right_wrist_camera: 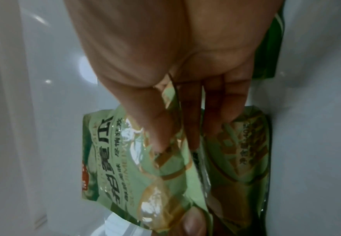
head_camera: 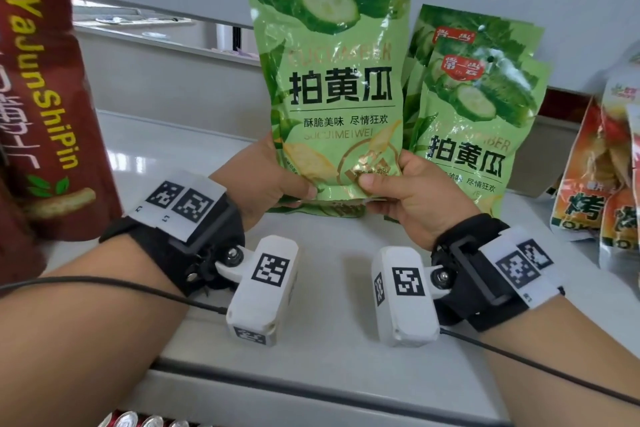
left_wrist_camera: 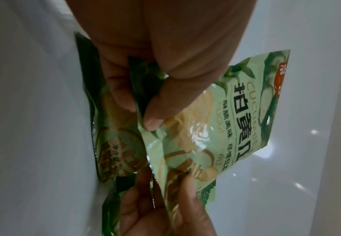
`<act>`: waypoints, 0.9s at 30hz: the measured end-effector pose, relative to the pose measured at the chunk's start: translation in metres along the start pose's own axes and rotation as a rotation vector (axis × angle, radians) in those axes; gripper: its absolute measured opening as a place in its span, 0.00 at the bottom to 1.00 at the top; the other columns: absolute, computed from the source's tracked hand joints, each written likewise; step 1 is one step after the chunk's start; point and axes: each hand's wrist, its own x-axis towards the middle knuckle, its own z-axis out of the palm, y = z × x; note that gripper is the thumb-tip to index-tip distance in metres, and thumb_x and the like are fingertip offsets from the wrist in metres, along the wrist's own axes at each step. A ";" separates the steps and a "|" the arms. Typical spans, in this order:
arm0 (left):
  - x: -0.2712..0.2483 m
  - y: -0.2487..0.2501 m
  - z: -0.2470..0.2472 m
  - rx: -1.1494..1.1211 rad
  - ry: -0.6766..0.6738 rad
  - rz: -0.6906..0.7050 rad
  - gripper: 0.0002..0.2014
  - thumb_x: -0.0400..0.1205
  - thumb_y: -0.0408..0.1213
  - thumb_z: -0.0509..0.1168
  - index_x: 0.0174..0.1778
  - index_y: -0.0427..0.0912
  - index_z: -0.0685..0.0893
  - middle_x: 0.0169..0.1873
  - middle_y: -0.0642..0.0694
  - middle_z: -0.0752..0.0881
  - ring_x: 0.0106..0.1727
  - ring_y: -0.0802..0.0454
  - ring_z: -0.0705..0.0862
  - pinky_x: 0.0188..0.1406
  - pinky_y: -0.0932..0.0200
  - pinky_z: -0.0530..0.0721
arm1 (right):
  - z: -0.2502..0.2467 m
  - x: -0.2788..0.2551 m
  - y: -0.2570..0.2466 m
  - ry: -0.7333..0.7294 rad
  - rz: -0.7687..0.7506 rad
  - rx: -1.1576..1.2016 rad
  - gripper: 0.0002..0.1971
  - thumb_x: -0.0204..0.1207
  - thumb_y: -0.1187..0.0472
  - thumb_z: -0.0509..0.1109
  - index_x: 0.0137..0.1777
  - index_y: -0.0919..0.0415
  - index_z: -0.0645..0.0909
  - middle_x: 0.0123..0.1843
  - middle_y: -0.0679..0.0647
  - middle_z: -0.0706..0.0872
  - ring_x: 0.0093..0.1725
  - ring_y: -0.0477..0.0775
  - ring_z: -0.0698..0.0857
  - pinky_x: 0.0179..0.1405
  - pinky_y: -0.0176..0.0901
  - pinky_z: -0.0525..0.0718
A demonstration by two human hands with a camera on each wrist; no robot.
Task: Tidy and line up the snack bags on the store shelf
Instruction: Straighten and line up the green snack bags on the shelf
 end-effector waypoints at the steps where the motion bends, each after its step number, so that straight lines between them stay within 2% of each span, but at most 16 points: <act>1: 0.000 -0.001 0.000 0.021 -0.007 -0.005 0.32 0.69 0.09 0.66 0.66 0.39 0.75 0.50 0.36 0.86 0.42 0.42 0.84 0.26 0.62 0.84 | 0.001 -0.001 0.000 -0.006 -0.019 0.027 0.12 0.64 0.69 0.74 0.47 0.57 0.81 0.39 0.51 0.90 0.36 0.49 0.88 0.34 0.39 0.87; 4: -0.001 -0.002 -0.001 0.079 -0.043 -0.021 0.34 0.68 0.11 0.69 0.69 0.38 0.74 0.51 0.33 0.86 0.42 0.41 0.83 0.26 0.61 0.82 | 0.000 -0.001 -0.002 0.039 -0.068 0.094 0.14 0.57 0.66 0.74 0.45 0.61 0.81 0.40 0.56 0.91 0.41 0.55 0.89 0.42 0.48 0.89; 6: -0.002 0.000 0.000 0.100 -0.047 -0.014 0.38 0.65 0.15 0.74 0.71 0.40 0.73 0.54 0.38 0.87 0.48 0.42 0.85 0.39 0.57 0.84 | -0.001 0.000 -0.003 0.082 -0.095 0.076 0.09 0.61 0.69 0.74 0.42 0.62 0.80 0.39 0.57 0.90 0.40 0.56 0.89 0.44 0.50 0.89; 8: -0.003 0.002 0.001 0.107 -0.040 -0.014 0.40 0.64 0.18 0.76 0.72 0.41 0.72 0.57 0.38 0.87 0.57 0.37 0.85 0.54 0.49 0.82 | -0.002 0.000 -0.002 0.110 -0.116 0.067 0.07 0.66 0.71 0.73 0.41 0.62 0.80 0.39 0.57 0.89 0.40 0.57 0.88 0.45 0.51 0.88; 10: -0.003 0.001 0.000 0.098 -0.033 -0.013 0.40 0.64 0.18 0.75 0.72 0.42 0.72 0.57 0.37 0.87 0.59 0.34 0.85 0.60 0.41 0.82 | -0.001 -0.001 -0.002 0.093 -0.128 0.094 0.08 0.63 0.65 0.74 0.43 0.60 0.81 0.39 0.55 0.91 0.40 0.56 0.89 0.42 0.49 0.88; 12: -0.003 -0.001 -0.001 0.112 -0.049 -0.013 0.40 0.66 0.16 0.74 0.74 0.41 0.71 0.57 0.38 0.87 0.59 0.36 0.86 0.64 0.40 0.81 | -0.001 -0.001 -0.003 0.077 -0.136 0.156 0.13 0.60 0.60 0.73 0.46 0.58 0.82 0.41 0.54 0.92 0.42 0.55 0.90 0.41 0.50 0.89; 14: -0.003 -0.001 -0.001 0.107 -0.108 -0.007 0.41 0.62 0.19 0.77 0.73 0.40 0.73 0.55 0.40 0.89 0.57 0.41 0.87 0.62 0.46 0.83 | -0.003 0.000 -0.004 0.114 -0.151 0.222 0.12 0.65 0.61 0.72 0.50 0.59 0.83 0.44 0.55 0.92 0.43 0.55 0.91 0.41 0.51 0.90; 16: -0.003 -0.001 0.001 0.031 -0.152 -0.002 0.38 0.59 0.28 0.80 0.67 0.40 0.78 0.53 0.42 0.90 0.54 0.44 0.89 0.53 0.52 0.87 | -0.005 0.001 -0.004 0.154 -0.128 0.242 0.14 0.70 0.65 0.72 0.56 0.62 0.81 0.48 0.56 0.92 0.45 0.55 0.91 0.41 0.51 0.90; 17: -0.003 0.000 0.002 -0.025 -0.147 0.007 0.32 0.61 0.35 0.77 0.64 0.41 0.80 0.52 0.43 0.91 0.52 0.45 0.90 0.48 0.54 0.89 | -0.005 0.002 -0.004 0.152 -0.100 0.215 0.16 0.70 0.65 0.72 0.59 0.63 0.81 0.49 0.57 0.91 0.46 0.56 0.91 0.41 0.51 0.90; 19: -0.001 0.002 0.004 -0.131 -0.087 0.029 0.23 0.66 0.45 0.70 0.57 0.44 0.84 0.49 0.44 0.92 0.49 0.47 0.91 0.40 0.55 0.89 | -0.003 0.002 -0.001 0.108 -0.075 0.158 0.13 0.68 0.65 0.73 0.53 0.61 0.82 0.44 0.55 0.92 0.43 0.54 0.91 0.37 0.47 0.89; 23: 0.000 0.002 0.004 -0.250 0.035 0.064 0.17 0.69 0.50 0.66 0.46 0.44 0.89 0.44 0.43 0.92 0.45 0.47 0.91 0.38 0.55 0.89 | 0.000 0.001 0.001 0.053 -0.082 0.151 0.06 0.64 0.60 0.73 0.40 0.57 0.88 0.41 0.54 0.92 0.41 0.52 0.91 0.36 0.46 0.88; 25: 0.001 0.002 0.005 -0.242 0.041 0.056 0.16 0.69 0.50 0.66 0.44 0.44 0.90 0.43 0.42 0.92 0.43 0.47 0.91 0.37 0.55 0.89 | -0.001 0.001 -0.001 0.082 -0.104 0.146 0.04 0.72 0.61 0.71 0.42 0.56 0.87 0.41 0.53 0.92 0.41 0.53 0.90 0.40 0.49 0.88; 27: 0.002 0.002 0.006 -0.240 0.041 0.039 0.18 0.69 0.54 0.66 0.43 0.45 0.91 0.44 0.41 0.92 0.46 0.45 0.91 0.42 0.51 0.89 | -0.002 0.001 -0.002 0.120 -0.114 0.142 0.05 0.76 0.63 0.68 0.44 0.57 0.85 0.40 0.53 0.92 0.41 0.53 0.90 0.42 0.51 0.89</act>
